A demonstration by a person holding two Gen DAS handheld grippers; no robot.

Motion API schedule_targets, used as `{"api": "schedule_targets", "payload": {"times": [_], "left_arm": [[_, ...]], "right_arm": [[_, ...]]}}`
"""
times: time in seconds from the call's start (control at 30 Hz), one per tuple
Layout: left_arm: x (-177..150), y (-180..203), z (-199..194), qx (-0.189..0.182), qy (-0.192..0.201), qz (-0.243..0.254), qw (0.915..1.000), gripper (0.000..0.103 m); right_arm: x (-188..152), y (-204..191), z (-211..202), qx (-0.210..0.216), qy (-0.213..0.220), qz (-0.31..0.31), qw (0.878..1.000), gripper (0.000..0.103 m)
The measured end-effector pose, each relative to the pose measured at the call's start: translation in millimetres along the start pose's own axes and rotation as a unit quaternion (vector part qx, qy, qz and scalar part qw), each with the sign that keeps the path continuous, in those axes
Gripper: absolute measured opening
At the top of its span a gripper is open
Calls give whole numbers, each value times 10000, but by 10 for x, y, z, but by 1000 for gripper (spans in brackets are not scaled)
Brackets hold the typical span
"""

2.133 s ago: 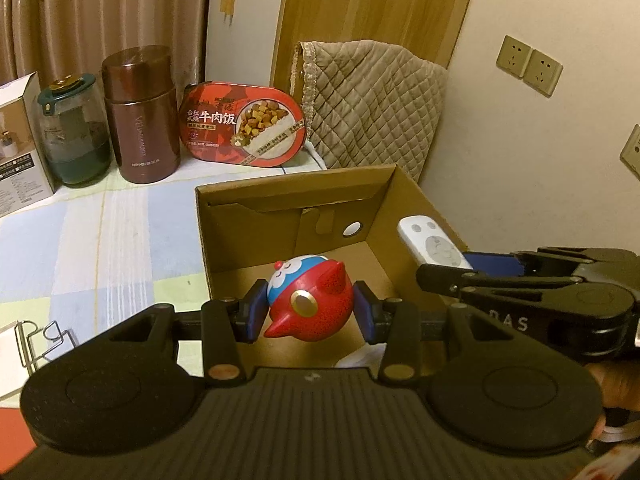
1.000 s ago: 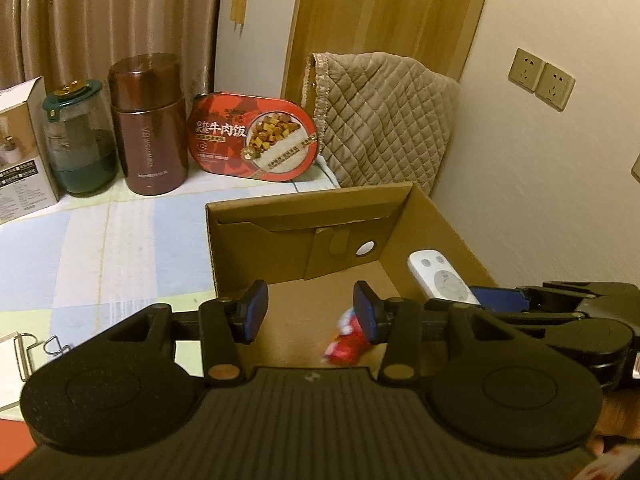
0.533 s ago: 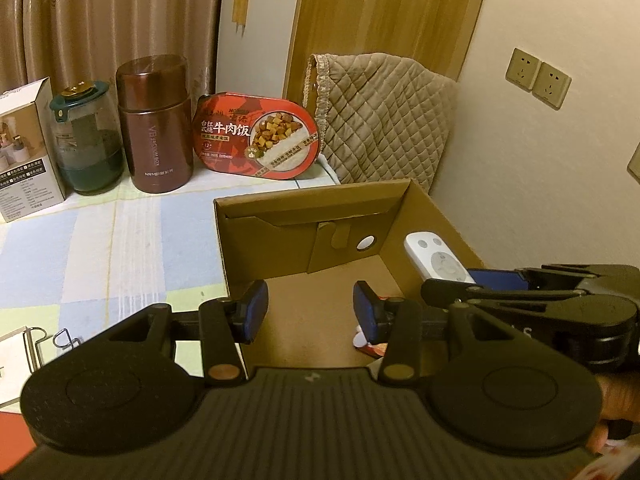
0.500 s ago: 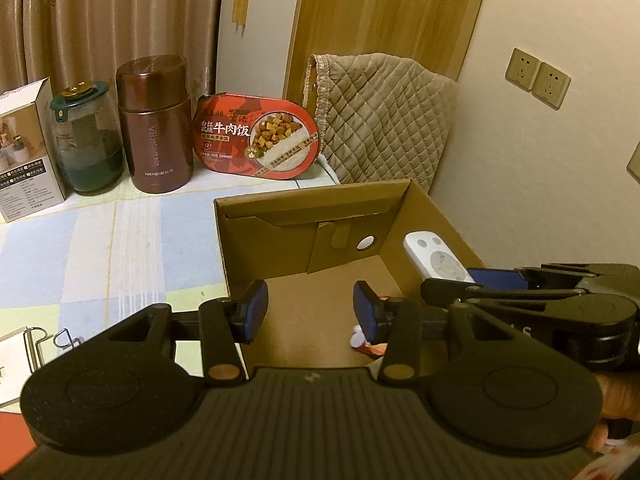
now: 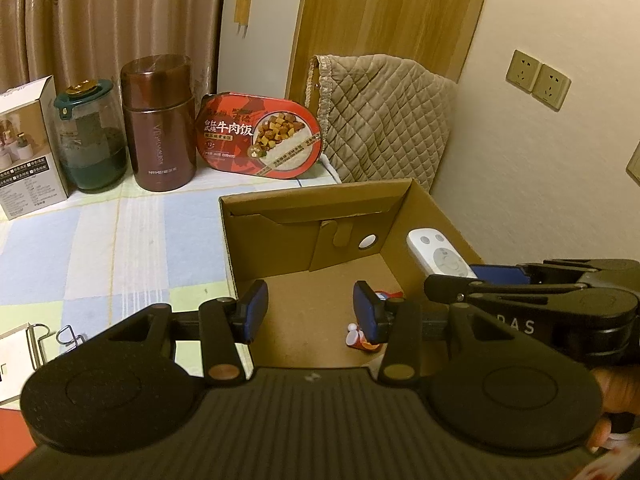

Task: Organize rigid objects
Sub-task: 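Lower the white remote into the box and open the right tool, then withdraw both tools from the box back over the mat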

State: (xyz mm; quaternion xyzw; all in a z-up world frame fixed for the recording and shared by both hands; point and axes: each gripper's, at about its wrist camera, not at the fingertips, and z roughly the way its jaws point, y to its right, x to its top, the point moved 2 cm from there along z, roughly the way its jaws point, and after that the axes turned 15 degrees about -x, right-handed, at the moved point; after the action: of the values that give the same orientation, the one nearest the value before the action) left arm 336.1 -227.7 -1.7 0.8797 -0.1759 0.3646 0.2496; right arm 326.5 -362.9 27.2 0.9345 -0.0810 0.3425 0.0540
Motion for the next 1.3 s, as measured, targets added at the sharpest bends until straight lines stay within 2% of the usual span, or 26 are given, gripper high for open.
{"api": "schedule_targets", "payload": {"times": [0.37, 0.5, 0.7, 1.1, 1.3], "left_arm": [[3, 12, -11, 9, 5, 15, 10000, 41], [-3, 16, -59, 4, 25, -6, 10000, 41], [-20, 7, -205, 21, 60, -60, 10000, 41], [-149, 105, -969, 91, 284, -148, 9994, 46], [-288, 133, -1472, 153, 468, -133, 9987, 56]], "right_arm": [[10, 48, -1, 10, 55, 83, 9999, 37], [53, 115, -66, 0, 221, 202, 9995, 50], [104, 159, -263, 22, 366, 275, 9989, 52], [-10, -98, -996, 119, 546, 182, 9983, 56], [-209, -287, -1414, 223, 599, 191, 9978, 63]]}}
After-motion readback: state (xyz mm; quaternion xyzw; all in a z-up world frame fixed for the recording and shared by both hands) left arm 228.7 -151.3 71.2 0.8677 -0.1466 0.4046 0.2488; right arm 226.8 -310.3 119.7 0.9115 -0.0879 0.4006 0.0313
